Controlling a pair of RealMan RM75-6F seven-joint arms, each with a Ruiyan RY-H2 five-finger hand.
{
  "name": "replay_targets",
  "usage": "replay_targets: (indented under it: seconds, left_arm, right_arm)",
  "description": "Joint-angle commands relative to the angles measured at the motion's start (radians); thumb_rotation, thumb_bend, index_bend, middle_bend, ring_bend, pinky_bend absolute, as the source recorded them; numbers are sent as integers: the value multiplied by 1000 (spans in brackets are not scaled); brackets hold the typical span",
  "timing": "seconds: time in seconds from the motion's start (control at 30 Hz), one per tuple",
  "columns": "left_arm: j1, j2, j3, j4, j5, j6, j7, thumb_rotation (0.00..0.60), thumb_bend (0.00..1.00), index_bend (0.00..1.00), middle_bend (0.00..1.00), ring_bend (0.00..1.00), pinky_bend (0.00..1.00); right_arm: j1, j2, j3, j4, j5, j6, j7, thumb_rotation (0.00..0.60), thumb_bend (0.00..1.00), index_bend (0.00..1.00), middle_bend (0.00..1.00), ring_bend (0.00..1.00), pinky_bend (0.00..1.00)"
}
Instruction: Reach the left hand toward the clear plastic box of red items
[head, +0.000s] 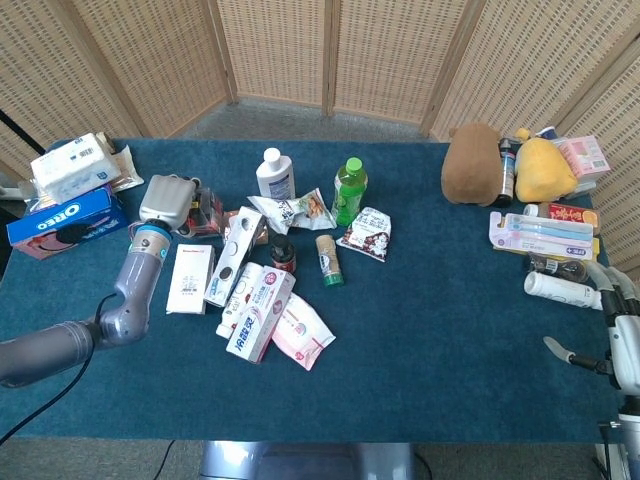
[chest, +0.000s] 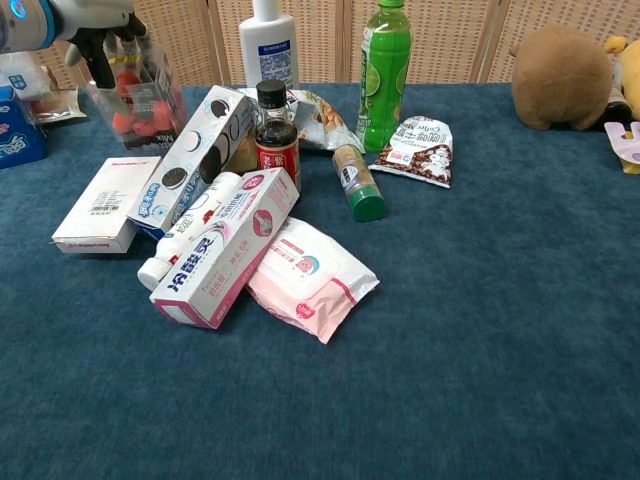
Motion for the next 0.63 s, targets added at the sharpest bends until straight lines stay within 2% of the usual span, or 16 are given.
replay_targets:
  seconds: [0.03,0.23,0.33,0.63]
  left_arm:
    - [16,103,-25,-137,45,68,-4,600,0,692,723,788,680]
    - [34,239,-36,-327,86,145,22,600,0,696,721,788,671]
    - [44,284,-35,-385,92,169,33,600,0,698,718,786,658]
    - [70,350,-28,-445,78,191,41,600,0,699,697,783,651]
  right_arm:
    - [-1,2,-1,-6,-6,3,3,600,0,21,0,0,0]
    - [-7,8,-8,-19,-23,12,6,600,0,21,0,0,0]
    - [-8,10,-12,-24,-31,15,7,600,0,21,0,0,0]
    - [-8,11,-16,-27,-44,17,3,600,0,21,0,0,0]
